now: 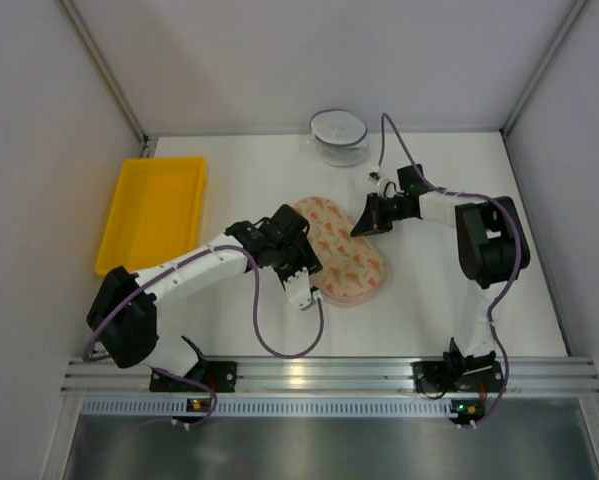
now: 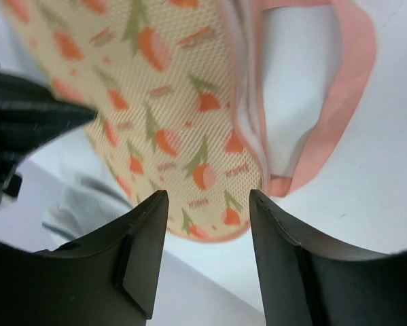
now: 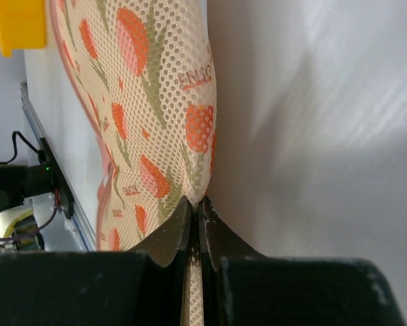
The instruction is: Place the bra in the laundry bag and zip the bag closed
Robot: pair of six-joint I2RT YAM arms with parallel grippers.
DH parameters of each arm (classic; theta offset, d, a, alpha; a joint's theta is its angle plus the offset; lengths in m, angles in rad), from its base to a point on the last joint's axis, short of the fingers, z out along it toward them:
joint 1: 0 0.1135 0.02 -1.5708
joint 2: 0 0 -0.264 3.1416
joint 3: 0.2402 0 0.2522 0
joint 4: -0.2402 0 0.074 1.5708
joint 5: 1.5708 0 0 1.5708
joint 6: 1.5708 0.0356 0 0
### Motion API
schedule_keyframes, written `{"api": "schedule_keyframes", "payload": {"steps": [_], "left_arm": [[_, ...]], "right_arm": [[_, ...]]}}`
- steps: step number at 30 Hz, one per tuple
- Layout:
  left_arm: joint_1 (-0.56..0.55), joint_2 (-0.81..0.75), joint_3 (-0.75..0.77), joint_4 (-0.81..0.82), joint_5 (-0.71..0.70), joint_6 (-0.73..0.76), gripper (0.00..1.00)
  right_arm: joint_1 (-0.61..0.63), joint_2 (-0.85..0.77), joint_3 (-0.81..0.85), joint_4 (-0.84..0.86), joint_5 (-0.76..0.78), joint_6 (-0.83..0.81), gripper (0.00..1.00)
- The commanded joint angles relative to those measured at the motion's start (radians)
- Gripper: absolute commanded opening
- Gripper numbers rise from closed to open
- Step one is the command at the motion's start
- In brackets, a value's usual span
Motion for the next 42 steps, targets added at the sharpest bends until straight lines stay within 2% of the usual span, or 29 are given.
{"api": "schedule_keyframes", "payload": {"steps": [1, 2, 4, 5, 7, 8, 10, 11, 13, 14, 16, 17, 18, 22, 25, 28, 32, 39, 40, 42], "left_arm": [[0.031, -0.069, 0.072, 0.011, 0.045, -0.167, 0.58], [0.052, -0.072, 0.091, 0.011, 0.054, -0.320, 0.60], [0.080, -0.058, 0.172, 0.011, 0.047, -0.511, 0.63], [0.095, -0.034, 0.202, 0.011, 0.038, -0.701, 0.64], [0.130, -0.003, 0.294, 0.001, 0.028, -0.906, 0.64], [0.159, 0.032, 0.326, -0.038, 0.042, -1.109, 0.64], [0.190, 0.073, 0.383, -0.081, 0.082, -1.308, 0.63], [0.210, 0.104, 0.403, -0.095, 0.130, -1.484, 0.63], [0.229, 0.118, 0.391, -0.099, 0.192, -1.640, 0.64], [0.252, 0.132, 0.374, -0.096, 0.271, -1.789, 0.64], [0.278, 0.144, 0.343, -0.044, 0.345, -1.916, 0.64], [0.301, 0.155, 0.302, -0.017, 0.364, -2.062, 0.64], [0.308, 0.156, 0.285, 0.044, 0.396, -2.120, 0.64], [0.310, 0.190, 0.241, 0.172, 0.389, -2.368, 0.63], [0.302, 0.244, 0.247, 0.220, 0.340, -2.462, 0.63], [0.279, 0.300, 0.280, 0.249, 0.332, -2.487, 0.62], [0.253, 0.380, 0.311, 0.246, 0.274, -2.501, 0.56], [0.258, 0.462, 0.352, 0.212, 0.180, -2.486, 0.36], [0.259, 0.465, 0.354, 0.208, 0.168, -2.474, 0.28], [0.270, 0.482, 0.349, 0.208, 0.168, -2.463, 0.22]], "right_arm": [[-0.033, -0.086, -0.066, 0.122, 0.073, 0.088, 0.00], [-0.040, -0.099, -0.107, 0.162, 0.086, 0.105, 0.00], [-0.052, -0.140, -0.144, 0.196, 0.131, 0.151, 0.00], [-0.055, -0.152, -0.184, 0.234, 0.146, 0.167, 0.00], [-0.053, -0.192, -0.224, 0.256, 0.204, 0.220, 0.00], [-0.052, -0.203, -0.261, 0.256, 0.227, 0.240, 0.00], [-0.043, -0.234, -0.293, 0.296, 0.299, 0.297, 0.00], [-0.040, -0.241, -0.317, 0.300, 0.324, 0.317, 0.00], [-0.030, -0.266, -0.341, 0.320, 0.382, 0.381, 0.00], [-0.027, -0.275, -0.359, 0.325, 0.405, 0.398, 0.00], [-0.017, -0.294, -0.368, 0.326, 0.467, 0.437, 0.00], [-0.014, -0.298, -0.377, 0.325, 0.488, 0.449, 0.00], [-0.009, -0.306, -0.382, 0.316, 0.523, 0.469, 0.00], [0.019, -0.323, -0.399, 0.282, 0.588, 0.500, 0.00], [0.043, -0.329, -0.390, 0.268, 0.628, 0.512, 0.00], [0.059, -0.329, -0.376, 0.236, 0.655, 0.509, 0.00], [0.062, -0.331, -0.374, 0.222, 0.666, 0.514, 0.00], [0.060, -0.347, -0.378, 0.228, 0.656, 0.497, 0.00], [0.060, -0.349, -0.374, 0.228, 0.653, 0.492, 0.00], [0.060, -0.358, -0.370, 0.225, 0.649, 0.477, 0.04]]}}
